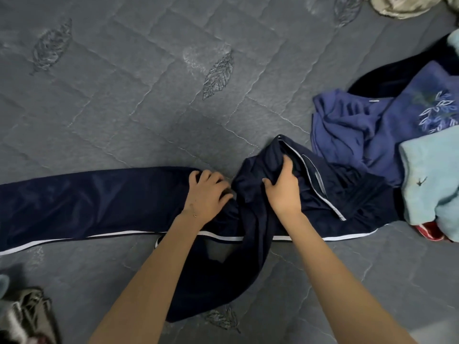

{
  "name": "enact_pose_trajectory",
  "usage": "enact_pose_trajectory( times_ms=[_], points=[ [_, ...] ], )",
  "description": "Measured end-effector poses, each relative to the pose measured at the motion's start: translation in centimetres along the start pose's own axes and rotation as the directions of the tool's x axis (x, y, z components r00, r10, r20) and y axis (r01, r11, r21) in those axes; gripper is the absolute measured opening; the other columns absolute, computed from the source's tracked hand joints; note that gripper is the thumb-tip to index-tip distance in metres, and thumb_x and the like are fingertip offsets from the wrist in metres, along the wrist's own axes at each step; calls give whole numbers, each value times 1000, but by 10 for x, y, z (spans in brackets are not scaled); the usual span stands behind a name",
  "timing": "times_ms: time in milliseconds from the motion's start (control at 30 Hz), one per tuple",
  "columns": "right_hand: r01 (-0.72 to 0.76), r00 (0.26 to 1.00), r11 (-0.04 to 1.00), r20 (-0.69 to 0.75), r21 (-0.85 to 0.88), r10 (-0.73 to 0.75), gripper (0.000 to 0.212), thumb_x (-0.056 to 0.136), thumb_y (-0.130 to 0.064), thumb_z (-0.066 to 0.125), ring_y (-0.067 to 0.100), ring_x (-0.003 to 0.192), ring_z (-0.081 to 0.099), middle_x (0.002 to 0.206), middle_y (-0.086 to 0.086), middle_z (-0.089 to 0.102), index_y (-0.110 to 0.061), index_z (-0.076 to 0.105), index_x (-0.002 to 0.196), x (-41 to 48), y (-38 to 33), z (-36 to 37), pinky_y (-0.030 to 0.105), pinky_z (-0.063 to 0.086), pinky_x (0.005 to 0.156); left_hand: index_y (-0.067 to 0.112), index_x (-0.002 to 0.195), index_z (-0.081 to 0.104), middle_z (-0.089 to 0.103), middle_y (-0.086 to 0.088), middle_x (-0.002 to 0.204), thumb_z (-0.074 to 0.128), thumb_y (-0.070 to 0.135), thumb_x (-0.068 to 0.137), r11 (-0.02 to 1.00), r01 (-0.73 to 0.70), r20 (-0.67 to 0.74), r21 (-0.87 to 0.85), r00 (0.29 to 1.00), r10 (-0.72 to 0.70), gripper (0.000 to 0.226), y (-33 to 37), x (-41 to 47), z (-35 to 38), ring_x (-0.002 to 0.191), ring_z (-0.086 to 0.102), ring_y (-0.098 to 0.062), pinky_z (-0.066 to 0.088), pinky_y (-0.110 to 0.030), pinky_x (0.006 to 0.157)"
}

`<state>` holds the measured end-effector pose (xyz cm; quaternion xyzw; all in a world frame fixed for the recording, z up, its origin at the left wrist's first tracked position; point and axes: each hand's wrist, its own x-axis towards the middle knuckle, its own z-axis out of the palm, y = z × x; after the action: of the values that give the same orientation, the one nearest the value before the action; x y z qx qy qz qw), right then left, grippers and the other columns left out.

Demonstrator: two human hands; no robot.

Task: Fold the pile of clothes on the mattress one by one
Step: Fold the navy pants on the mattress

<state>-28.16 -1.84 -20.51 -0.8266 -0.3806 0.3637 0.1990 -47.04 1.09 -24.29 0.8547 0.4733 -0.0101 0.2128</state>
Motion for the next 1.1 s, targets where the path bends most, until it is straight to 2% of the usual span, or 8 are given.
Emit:
enact_pose_trajectory(
  times_ms=[233, 367, 533, 733, 800, 933, 1000, 1100],
  points=[
    [111, 991, 993, -81, 50, -107, 46, 92, -4, 58, 22, 102, 62, 114, 13, 65, -4, 48, 137, 15, -14, -9, 20, 42, 90, 18, 91, 74, 59, 0, 106, 71, 28, 85, 988, -156, 211, -5, 965, 153, 12, -6, 2, -19, 105, 44, -26, 21, -31, 82],
    [177, 969, 974, -197, 141, -147, 35, 92, -7, 60, 14, 81, 57, 97, 7, 64, 1, 54, 126, 27, -35, -16, 20, 44, 80, 15, 71, 68, 60, -1, 78, 83, 11, 65, 981, -185, 136, 64, 975, 175, 16, 0, 6, -24, 76, 57, -26, 27, -31, 69],
    [107, 987, 953, -146, 282, -68, 56, 94, -13, 60, 16, 119, 53, 135, 7, 56, -5, 38, 145, 43, -54, -17, 9, 32, 97, 6, 83, 61, 61, -8, 81, 60, 5, 90, 973, 121, -144, -199, 978, -151, 7, 3, 26, -35, 75, 57, -27, 44, -38, 63],
    [108, 994, 951, -24, 290, -106, 69, 91, -15, 65, 12, 127, 46, 140, 2, 50, -9, 29, 149, 37, -45, -14, 3, 27, 94, 3, 94, 62, 60, -10, 94, 50, 9, 98, 896, 262, -177, -359, 923, -341, 14, -5, 50, -30, 89, 55, -25, 48, -38, 73],
    [84, 996, 958, -17, 274, -82, 60, 87, -23, 71, 6, 112, 52, 122, -6, 57, -11, 43, 139, 29, -39, -13, 6, 35, 88, 4, 97, 65, 62, -10, 97, 51, 8, 97, 876, 259, -175, -408, 919, -353, 14, -8, 48, -26, 93, 56, -25, 45, -30, 80],
    [3, 998, 985, 56, 175, -13, 17, 83, -28, 74, 6, 77, 60, 81, -11, 62, -17, 61, 86, 12, -19, -6, 24, 49, 71, 6, 96, 68, 59, -10, 98, 55, 12, 96, 879, 282, -356, -385, 833, -423, 14, 0, 26, -26, 91, 50, -22, 31, -18, 85],
    [16, 998, 986, 54, 167, -25, 15, 87, -20, 70, 5, 71, 57, 77, -11, 62, -19, 60, 77, 3, -11, 1, 25, 49, 71, 5, 88, 65, 59, -7, 86, 52, 21, 98, 809, 306, -272, -502, 832, -483, 24, 11, 9, -26, 81, 50, -18, 39, -24, 77],
    [-18, 1000, 963, 13, 270, 15, 12, 91, -17, 65, 10, 84, 62, 93, 1, 71, -7, 70, 96, -6, -11, 9, 24, 50, 79, 11, 76, 58, 58, 1, 72, 51, 33, 98, 749, 348, 31, -564, 915, -402, 32, 24, -12, -11, 69, 55, -14, 40, -21, 66]
  ],
)
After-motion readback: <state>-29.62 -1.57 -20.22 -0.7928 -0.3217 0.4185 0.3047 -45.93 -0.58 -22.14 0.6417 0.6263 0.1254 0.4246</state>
